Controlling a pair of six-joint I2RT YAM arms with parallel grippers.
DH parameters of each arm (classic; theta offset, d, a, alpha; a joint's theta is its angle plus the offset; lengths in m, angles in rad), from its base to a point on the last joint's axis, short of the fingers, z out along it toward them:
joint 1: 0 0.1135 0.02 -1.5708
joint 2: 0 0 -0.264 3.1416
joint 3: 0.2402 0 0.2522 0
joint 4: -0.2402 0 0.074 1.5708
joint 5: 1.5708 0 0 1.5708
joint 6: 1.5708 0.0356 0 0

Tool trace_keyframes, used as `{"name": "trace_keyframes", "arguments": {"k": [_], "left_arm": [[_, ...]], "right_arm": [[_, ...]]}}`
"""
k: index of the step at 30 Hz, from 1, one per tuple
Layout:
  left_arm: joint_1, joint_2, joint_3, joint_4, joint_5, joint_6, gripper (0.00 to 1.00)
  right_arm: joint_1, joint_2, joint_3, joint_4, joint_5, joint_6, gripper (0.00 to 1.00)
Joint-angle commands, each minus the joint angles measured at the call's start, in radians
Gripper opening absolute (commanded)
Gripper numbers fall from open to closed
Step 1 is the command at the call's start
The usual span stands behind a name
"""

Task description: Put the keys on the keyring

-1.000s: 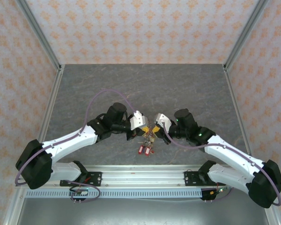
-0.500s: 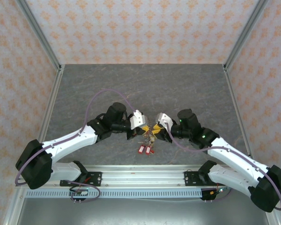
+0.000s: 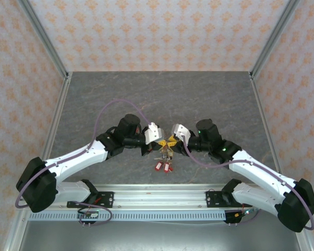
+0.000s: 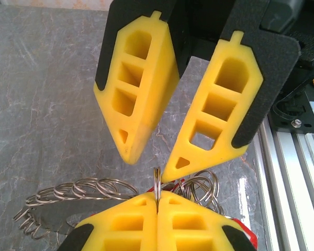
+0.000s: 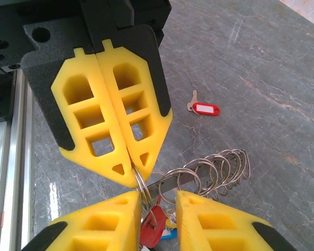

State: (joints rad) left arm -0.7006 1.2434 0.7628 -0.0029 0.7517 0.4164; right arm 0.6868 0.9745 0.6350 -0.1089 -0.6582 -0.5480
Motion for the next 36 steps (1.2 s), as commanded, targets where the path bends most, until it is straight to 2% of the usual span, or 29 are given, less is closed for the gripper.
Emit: {"name": "trace_keyframes", "arguments": {"k": [1,3,7,12,13,16,21,36], "left_arm": [[0.001,-0.039,0.01,0.041,0.017,0.001,0.0],[0.001,-0.04,0.011,0.045,0.017,-0.001,0.0],[0.001,-0.043,0.013,0.047,0.012,0.0,0.0],[0.001,-0.037,0.025,0.005,0.0,0.023,0.0],[0.001,-0.035,0.028,-0.014,-0.01,0.036,0.04],[0.001,-0.033,0.044,-0.076,-0.046,0.082,0.09],[0.001,-0.016,0.072,-0.142,-0.05,0.125,0.13],[0.002,-0.05,0.038,-0.018,-0.025,0.054,0.21]], "right_arm": [[0.002,0.014,0.019,0.026,-0.02,-0.019,0.22],[0.002,0.022,0.025,0.016,-0.039,-0.02,0.18],[0.002,0.029,0.024,0.018,-0.047,-0.019,0.16],[0.002,0.022,0.055,-0.01,-0.056,-0.008,0.02],[0.003,0.02,0.065,-0.025,-0.053,-0.008,0.02],[0.003,0.017,0.108,-0.1,-0.046,-0.026,0.0],[0.003,0.02,0.161,-0.165,-0.052,-0.053,0.0],[0.003,0.048,0.213,-0.225,-0.061,-0.073,0.0]]}}
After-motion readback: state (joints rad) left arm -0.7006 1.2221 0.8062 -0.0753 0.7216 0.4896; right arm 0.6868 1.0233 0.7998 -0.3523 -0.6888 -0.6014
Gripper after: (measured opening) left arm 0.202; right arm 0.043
